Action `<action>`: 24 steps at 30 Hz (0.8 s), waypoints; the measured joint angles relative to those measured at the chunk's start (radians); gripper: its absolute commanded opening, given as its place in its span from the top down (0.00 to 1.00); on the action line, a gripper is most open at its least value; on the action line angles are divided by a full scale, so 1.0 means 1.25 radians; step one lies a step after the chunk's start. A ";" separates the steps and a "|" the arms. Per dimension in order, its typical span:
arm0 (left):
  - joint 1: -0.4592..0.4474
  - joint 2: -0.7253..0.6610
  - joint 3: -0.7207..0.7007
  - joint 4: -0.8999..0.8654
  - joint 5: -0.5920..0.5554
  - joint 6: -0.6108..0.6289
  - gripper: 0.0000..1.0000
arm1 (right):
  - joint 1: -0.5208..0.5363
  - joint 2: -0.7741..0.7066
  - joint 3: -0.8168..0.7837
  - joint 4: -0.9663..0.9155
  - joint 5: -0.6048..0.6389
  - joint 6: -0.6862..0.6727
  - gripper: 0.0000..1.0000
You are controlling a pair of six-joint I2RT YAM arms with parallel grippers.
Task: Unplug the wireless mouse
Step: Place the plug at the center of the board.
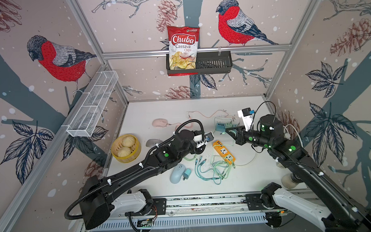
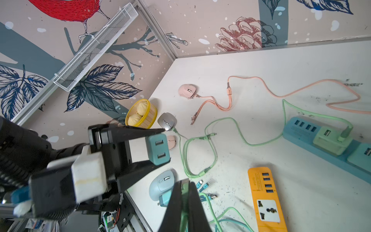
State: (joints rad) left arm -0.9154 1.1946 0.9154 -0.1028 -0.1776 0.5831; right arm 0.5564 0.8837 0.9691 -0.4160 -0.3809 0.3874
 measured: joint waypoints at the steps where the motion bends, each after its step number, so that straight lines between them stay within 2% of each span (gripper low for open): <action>1: 0.008 -0.004 0.002 -0.038 -0.006 -0.016 1.00 | 0.000 -0.002 -0.008 0.001 0.000 0.000 1.00; 3: 0.013 -0.023 -0.019 -0.104 -0.013 -0.030 1.00 | 0.000 -0.002 -0.024 -0.001 0.000 -0.004 1.00; 7: 0.013 -0.036 -0.051 -0.232 0.033 -0.063 1.00 | 0.000 -0.002 -0.040 -0.004 0.000 -0.019 1.00; 10: 0.013 -0.015 -0.061 -0.269 0.051 -0.073 1.00 | 0.000 -0.003 -0.042 -0.003 -0.001 -0.022 1.00; 15: 0.071 0.104 -0.052 -0.336 -0.016 -0.139 1.00 | 0.002 -0.024 -0.058 -0.004 -0.007 -0.023 1.00; 20: 0.082 0.221 -0.031 -0.398 -0.079 -0.153 1.00 | 0.002 -0.035 -0.060 -0.010 -0.009 -0.023 1.00; 24: 0.104 0.242 -0.030 -0.444 -0.115 -0.153 1.00 | 0.002 -0.018 -0.029 -0.026 -0.009 -0.037 1.00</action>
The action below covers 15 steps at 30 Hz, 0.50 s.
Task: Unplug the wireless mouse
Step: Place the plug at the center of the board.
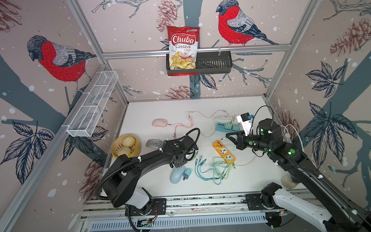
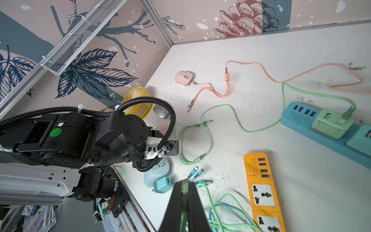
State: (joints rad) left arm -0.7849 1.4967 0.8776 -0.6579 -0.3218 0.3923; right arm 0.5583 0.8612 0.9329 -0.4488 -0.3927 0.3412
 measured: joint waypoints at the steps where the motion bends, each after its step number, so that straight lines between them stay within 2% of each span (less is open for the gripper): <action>1: 0.005 -0.003 -0.002 -0.004 -0.007 0.000 1.00 | 0.000 0.007 0.010 -0.004 0.000 -0.002 1.00; 6: 0.028 -0.036 -0.046 -0.011 -0.013 0.000 1.00 | 0.000 0.041 0.040 -0.024 -0.003 -0.020 1.00; 11: 0.033 -0.006 -0.049 -0.011 0.006 0.000 1.00 | 0.001 0.067 0.052 -0.023 -0.005 -0.023 1.00; 12: 0.033 0.002 -0.046 -0.013 0.008 0.000 0.95 | 0.002 0.071 0.052 -0.024 -0.005 -0.023 1.00; 14: 0.034 0.015 -0.038 -0.012 0.012 -0.003 0.43 | 0.002 0.077 0.054 -0.023 -0.005 -0.024 1.00; 15: 0.034 0.018 -0.034 -0.012 0.011 -0.003 0.03 | 0.002 0.078 0.054 -0.024 -0.005 -0.025 1.00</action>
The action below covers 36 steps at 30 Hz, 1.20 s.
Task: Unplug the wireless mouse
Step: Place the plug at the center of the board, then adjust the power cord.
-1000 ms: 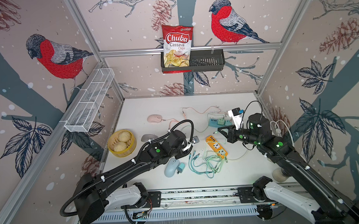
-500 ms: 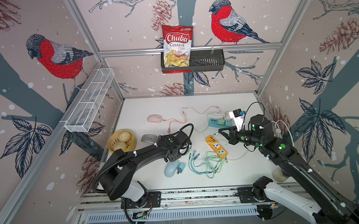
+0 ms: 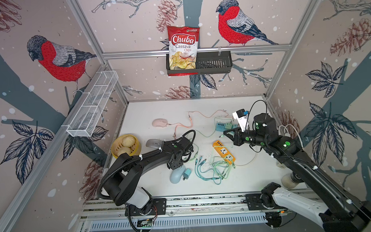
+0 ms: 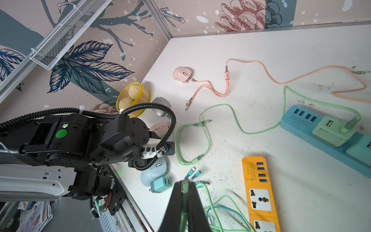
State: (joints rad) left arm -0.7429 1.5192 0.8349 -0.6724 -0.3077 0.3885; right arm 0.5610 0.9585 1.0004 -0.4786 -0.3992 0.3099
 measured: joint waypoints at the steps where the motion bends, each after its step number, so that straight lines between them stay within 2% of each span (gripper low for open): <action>1: 0.000 0.001 0.004 -0.001 0.000 0.000 0.02 | 0.000 0.002 0.000 0.000 0.000 0.000 1.00; 6: -0.006 -0.041 0.052 -0.021 -0.031 -0.015 0.02 | 0.000 0.011 0.007 -0.003 0.003 -0.010 1.00; 11: -0.061 -0.157 0.205 -0.045 -0.031 -0.028 0.02 | 0.000 0.024 0.027 -0.016 0.011 -0.021 1.00; 14: -0.096 -0.229 0.256 0.008 0.080 -0.019 0.03 | 0.000 0.025 0.032 -0.016 0.018 -0.020 1.00; 16: -0.109 -0.270 0.235 0.066 0.194 -0.007 0.04 | 0.000 0.023 0.038 -0.015 0.015 -0.017 1.00; 19: -0.110 -0.284 0.184 0.145 0.306 0.003 0.05 | 0.000 0.013 0.053 -0.001 -0.001 0.006 1.00; 26: -0.110 -0.212 0.086 0.324 0.419 -0.018 0.06 | 0.000 -0.057 0.089 0.050 -0.018 0.065 1.00; 34: -0.115 -0.127 0.075 0.518 0.589 -0.085 0.07 | -0.002 -0.092 0.135 0.065 -0.023 0.108 1.00; 36: -0.117 -0.112 0.077 0.556 0.625 -0.103 0.10 | -0.002 -0.096 0.135 0.064 -0.023 0.110 1.00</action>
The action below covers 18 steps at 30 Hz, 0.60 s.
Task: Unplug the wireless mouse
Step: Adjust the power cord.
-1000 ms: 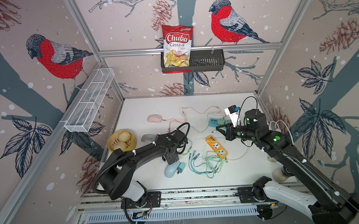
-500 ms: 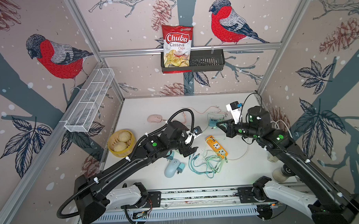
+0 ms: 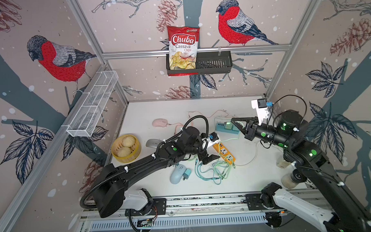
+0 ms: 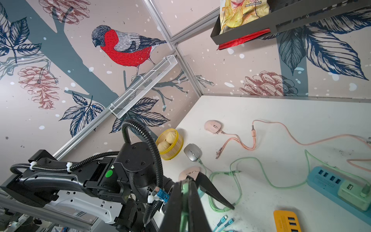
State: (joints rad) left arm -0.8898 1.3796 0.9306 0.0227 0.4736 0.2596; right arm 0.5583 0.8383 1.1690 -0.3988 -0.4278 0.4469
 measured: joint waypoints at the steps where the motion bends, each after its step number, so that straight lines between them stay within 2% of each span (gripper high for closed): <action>1: -0.001 0.013 0.004 0.011 0.019 -0.001 0.12 | 0.000 -0.002 0.000 0.000 0.000 0.001 1.00; 6: -0.015 0.052 0.009 0.031 0.073 -0.017 0.17 | 0.000 -0.016 0.005 -0.006 0.007 0.000 1.00; 12: -0.025 0.068 -0.018 0.028 0.078 -0.013 0.39 | 0.000 -0.027 0.051 -0.048 0.054 -0.017 1.00; 13: -0.025 0.071 -0.029 0.027 0.078 -0.013 0.51 | 0.000 -0.032 0.061 -0.057 0.067 -0.023 1.00; 14: -0.025 0.074 -0.038 0.028 0.078 -0.013 0.67 | 0.000 -0.036 0.068 -0.062 0.078 -0.024 1.00; 15: -0.025 0.076 -0.048 0.027 0.079 -0.013 0.87 | 0.000 -0.040 0.075 -0.067 0.090 -0.028 1.00; 16: -0.025 0.079 -0.054 0.027 0.081 -0.013 1.00 | 0.000 -0.044 0.080 -0.071 0.100 -0.032 1.00; 18: -0.025 0.084 -0.056 0.031 0.082 -0.014 1.00 | 0.000 -0.048 0.087 -0.077 0.113 -0.044 1.00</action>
State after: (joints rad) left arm -0.9211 1.4849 0.8608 0.0616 0.5758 0.2424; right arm 0.5583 0.7784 1.2778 -0.4950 -0.2863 0.3923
